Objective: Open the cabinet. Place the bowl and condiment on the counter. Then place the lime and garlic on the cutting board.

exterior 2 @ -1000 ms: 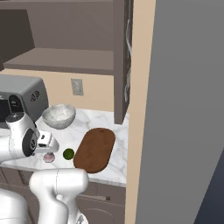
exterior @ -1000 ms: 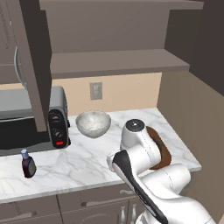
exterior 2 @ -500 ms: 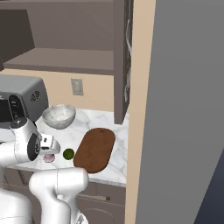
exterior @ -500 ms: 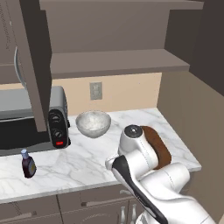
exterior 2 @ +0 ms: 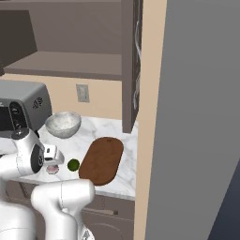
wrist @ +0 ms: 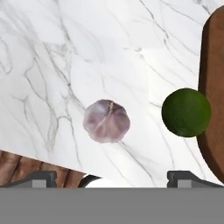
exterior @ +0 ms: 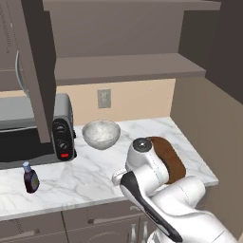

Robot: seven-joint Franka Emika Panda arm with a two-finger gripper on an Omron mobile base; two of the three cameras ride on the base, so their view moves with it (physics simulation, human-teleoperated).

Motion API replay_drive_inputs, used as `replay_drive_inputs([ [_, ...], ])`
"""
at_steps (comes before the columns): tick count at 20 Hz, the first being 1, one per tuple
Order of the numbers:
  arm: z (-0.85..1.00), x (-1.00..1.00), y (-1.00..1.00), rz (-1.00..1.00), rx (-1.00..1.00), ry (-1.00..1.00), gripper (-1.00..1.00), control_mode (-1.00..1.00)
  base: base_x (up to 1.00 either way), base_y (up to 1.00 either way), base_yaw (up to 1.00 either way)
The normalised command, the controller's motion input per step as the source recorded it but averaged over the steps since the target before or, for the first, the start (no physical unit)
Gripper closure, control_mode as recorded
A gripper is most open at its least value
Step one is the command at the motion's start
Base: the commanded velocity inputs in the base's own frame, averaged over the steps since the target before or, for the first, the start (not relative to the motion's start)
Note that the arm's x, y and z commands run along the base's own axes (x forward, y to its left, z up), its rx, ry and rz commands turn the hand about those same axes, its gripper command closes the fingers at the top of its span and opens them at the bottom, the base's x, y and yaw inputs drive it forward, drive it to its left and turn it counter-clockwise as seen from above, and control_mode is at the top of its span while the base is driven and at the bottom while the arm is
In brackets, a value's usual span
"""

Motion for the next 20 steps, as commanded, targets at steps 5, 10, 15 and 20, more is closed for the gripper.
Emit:
replay_drive_inputs([
  [5, -0.17, 0.13, 0.0, 0.0, 0.0, 0.0, -1.0, -1.0, 0.0, 0.0, 0.0],
  [10, -0.35, 0.17, 0.0, 0.01, 0.0, 0.0, -1.0, -1.0, 0.0, 0.0, 0.0],
  [15, -0.44, 0.18, -0.07, 0.02, 0.0, 0.0, -1.0, -1.0, 0.0, 0.0, 0.0],
  [20, -0.38, 0.16, -0.22, 0.01, 0.0, 0.0, -1.0, -1.0, 0.0, 0.0, 0.0],
])
